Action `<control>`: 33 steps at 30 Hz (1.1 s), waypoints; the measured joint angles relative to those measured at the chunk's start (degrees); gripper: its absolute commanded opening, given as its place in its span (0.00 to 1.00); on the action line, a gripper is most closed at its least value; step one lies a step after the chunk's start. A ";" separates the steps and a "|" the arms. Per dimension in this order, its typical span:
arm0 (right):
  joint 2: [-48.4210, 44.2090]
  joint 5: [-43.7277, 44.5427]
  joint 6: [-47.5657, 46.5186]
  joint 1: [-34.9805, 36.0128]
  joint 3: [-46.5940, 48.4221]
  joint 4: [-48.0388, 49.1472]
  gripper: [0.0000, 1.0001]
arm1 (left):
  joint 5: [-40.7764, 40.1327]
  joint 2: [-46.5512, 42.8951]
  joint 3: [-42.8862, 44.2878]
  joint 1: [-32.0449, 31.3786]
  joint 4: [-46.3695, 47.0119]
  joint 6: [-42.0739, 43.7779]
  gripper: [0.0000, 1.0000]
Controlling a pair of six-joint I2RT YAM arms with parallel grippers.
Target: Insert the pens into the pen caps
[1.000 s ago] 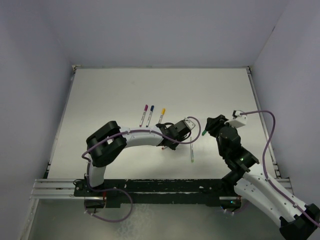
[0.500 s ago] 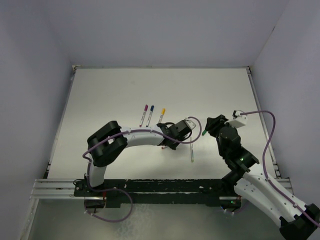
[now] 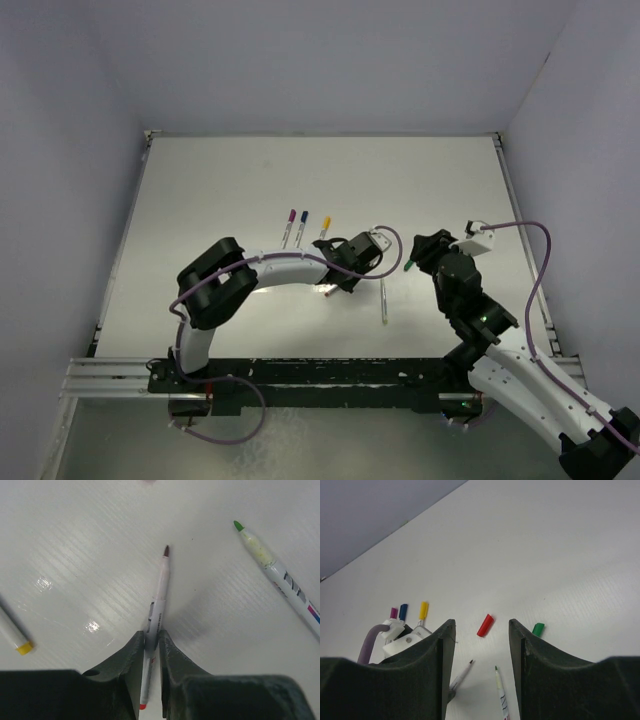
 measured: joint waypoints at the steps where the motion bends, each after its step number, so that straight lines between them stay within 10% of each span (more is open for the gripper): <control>1: 0.00 0.00 0.00 0.00 0.00 0.00 0.49 | 0.00 0.20 0.15 0.09 0.17 0.04 0.15; 5: 0.00 0.02 0.02 0.00 0.00 0.00 0.49 | 0.00 0.55 0.46 0.20 0.57 0.50 0.00; 33: 17.88 4.70 1.05 -0.07 10.03 -1.79 0.55 | 4.79 -5.66 -6.49 3.19 0.85 1.92 0.00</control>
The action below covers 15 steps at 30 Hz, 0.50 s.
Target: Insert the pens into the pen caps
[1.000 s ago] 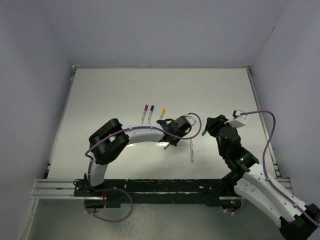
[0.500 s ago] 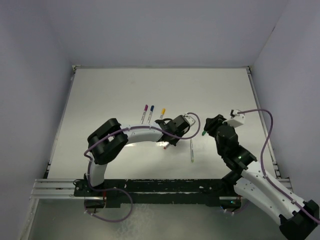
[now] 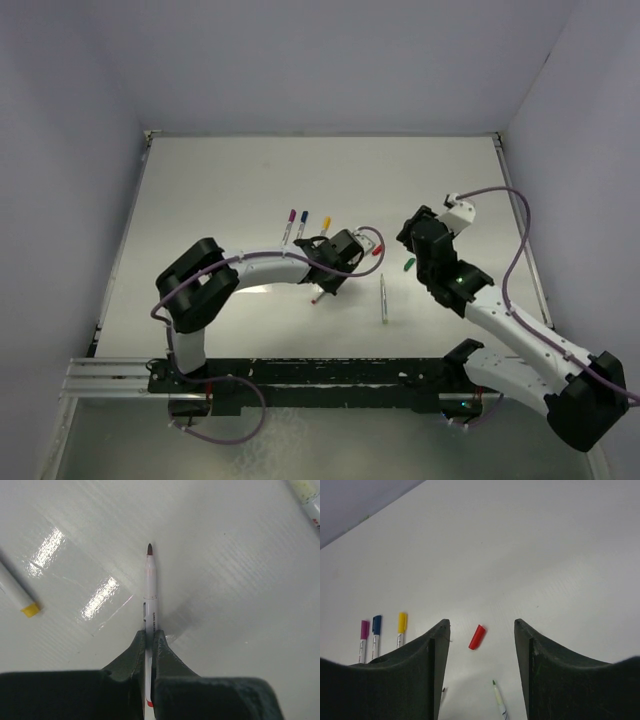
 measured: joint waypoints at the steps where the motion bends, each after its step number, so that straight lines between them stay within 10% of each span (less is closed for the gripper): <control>1: 1.88 0.00 0.02 -0.09 1.31 -0.09 0.54 | 0.13 -0.50 -0.59 0.17 -0.26 -0.02 0.00; 15: 27.67 -13.92 0.55 -6.69 11.04 -2.25 0.51 | 1.44 -17.97 -12.61 1.60 3.45 -0.44 0.00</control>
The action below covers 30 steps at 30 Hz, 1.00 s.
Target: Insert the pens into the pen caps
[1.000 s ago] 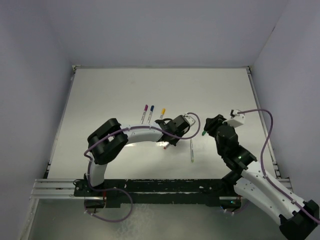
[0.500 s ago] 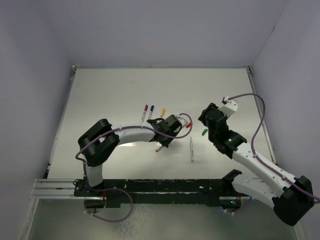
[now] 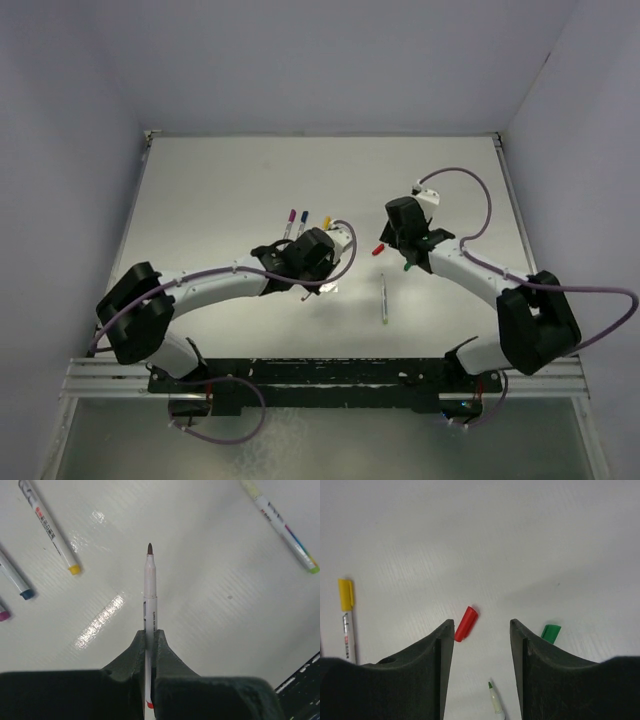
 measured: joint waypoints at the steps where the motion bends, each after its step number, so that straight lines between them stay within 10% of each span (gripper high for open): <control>1: 1.33 -0.85 0.09 0.00 0.07 -0.11 0.50 | -0.02 -1.66 -0.61 0.00 0.85 0.00 0.00; 30: 19.91 -5.57 1.40 2.47 7.56 0.11 0.37 | 0.94 -6.36 -5.25 3.13 6.49 0.11 0.00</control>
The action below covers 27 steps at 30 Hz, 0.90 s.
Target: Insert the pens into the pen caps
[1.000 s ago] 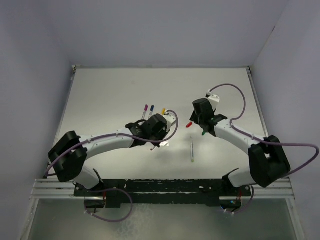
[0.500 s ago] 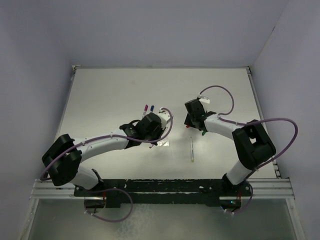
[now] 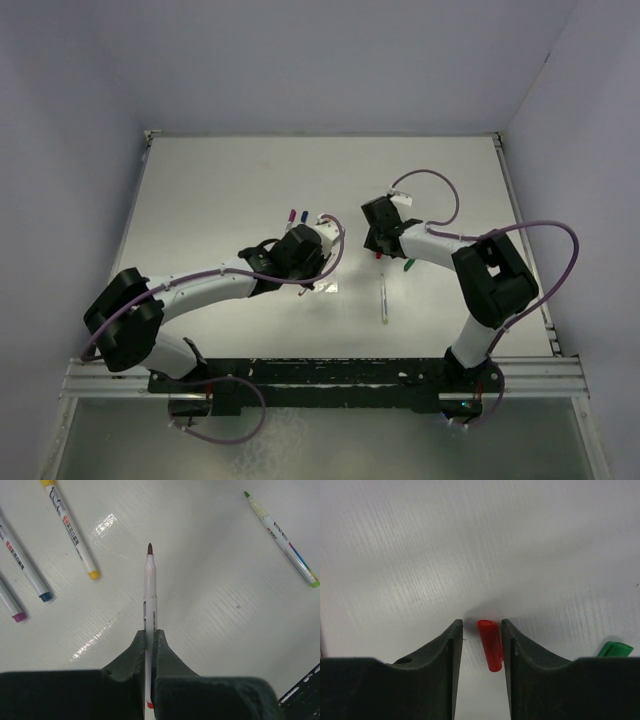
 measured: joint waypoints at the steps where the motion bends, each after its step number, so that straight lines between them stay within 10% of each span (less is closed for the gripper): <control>1: 0.02 0.13 0.22 0.00 0.00 -0.07 0.34 | 0.09 0.02 0.00 0.02 0.13 0.00 0.00; 27: -0.09 1.62 1.44 0.83 -0.46 -0.79 0.30 | 0.98 0.20 0.00 0.31 1.05 -0.13 0.00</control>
